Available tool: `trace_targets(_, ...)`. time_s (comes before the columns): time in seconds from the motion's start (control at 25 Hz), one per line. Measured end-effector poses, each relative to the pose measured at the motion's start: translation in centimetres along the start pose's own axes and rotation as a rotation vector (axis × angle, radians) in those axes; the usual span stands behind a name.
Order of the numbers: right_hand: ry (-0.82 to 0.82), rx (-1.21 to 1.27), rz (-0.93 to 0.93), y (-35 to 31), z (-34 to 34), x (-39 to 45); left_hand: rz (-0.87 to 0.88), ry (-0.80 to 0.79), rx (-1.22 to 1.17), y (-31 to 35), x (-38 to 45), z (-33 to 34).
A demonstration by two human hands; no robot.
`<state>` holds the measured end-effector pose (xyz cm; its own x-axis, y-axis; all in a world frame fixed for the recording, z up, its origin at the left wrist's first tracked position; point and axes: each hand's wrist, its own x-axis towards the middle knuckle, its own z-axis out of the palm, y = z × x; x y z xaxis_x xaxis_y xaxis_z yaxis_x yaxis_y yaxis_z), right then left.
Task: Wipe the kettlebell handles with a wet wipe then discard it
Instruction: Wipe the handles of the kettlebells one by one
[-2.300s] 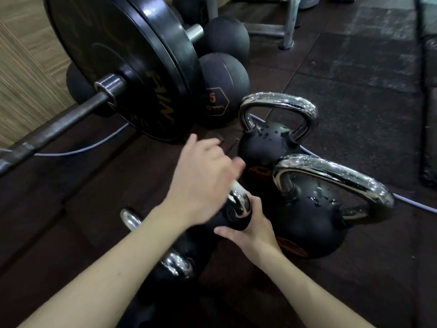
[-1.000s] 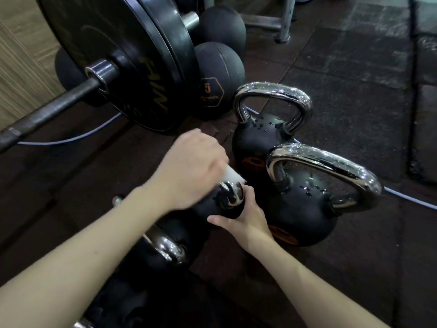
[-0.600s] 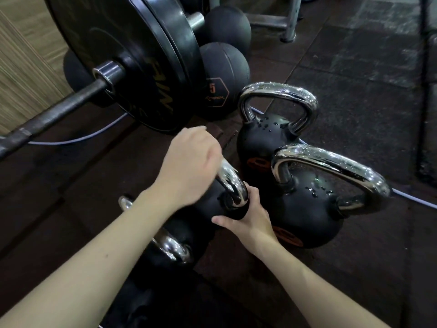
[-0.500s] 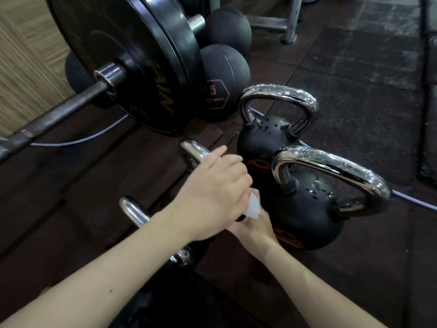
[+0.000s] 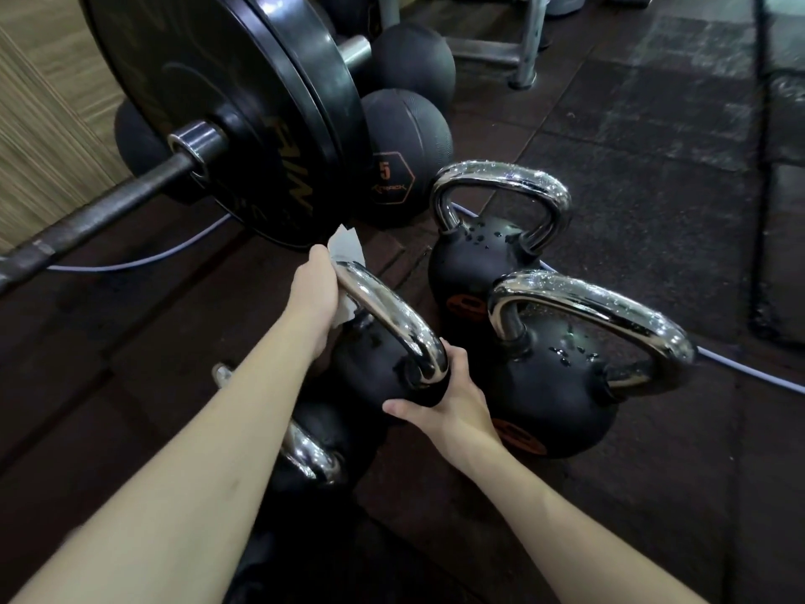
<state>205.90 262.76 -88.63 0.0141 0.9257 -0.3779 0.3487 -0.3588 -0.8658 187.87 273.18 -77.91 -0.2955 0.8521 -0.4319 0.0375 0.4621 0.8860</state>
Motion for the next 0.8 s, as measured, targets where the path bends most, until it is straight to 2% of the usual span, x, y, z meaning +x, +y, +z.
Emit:
trace_targets(0.04,0.003,-0.001,0.002,-0.1,0.1,0.0,0.127,0.034,0.170,0.0,-0.8,0.4)
trace_targets(0.08,0.006,0.000,-0.002,0.0,0.1,0.0,0.326,0.070,0.388,-0.2,-1.6,0.7)
trace_targets(0.2,0.017,-0.032,-0.029,-0.3,0.1,-0.1,1.063,0.006,1.000,-1.2,-5.2,0.8)
trace_targets(0.28,0.005,-0.012,-0.044,-0.1,-0.3,-0.2,1.298,-0.091,1.334,-3.2,-7.1,1.7)
trace_targets(0.36,-0.057,0.015,-0.058,-0.1,-0.4,-0.4,1.366,-0.180,1.491,-4.5,-8.6,2.4)
trace_targets(0.44,-0.035,0.080,-0.031,0.0,-0.3,-0.2,1.316,-0.200,1.440,-4.2,-8.3,2.1)
trace_targets(0.56,0.011,0.008,-0.032,-0.2,0.0,-0.1,1.078,-0.124,1.079,-0.9,-5.3,1.0)
trace_targets(0.64,0.008,0.024,-0.022,-0.2,0.1,0.0,0.660,-0.036,0.640,0.7,-2.7,0.1)
trace_targets(0.72,0.000,0.018,-0.021,-0.1,0.1,-0.1,0.161,-0.041,0.141,1.0,-0.3,-0.7)
trace_targets(0.76,-0.002,0.020,-0.028,0.0,0.1,-0.1,0.026,-0.052,-0.018,0.6,0.7,-0.8)
trace_targets(0.8,-0.003,0.026,-0.028,0.0,0.0,-0.1,-0.030,-0.063,-0.037,0.4,0.8,-0.8)
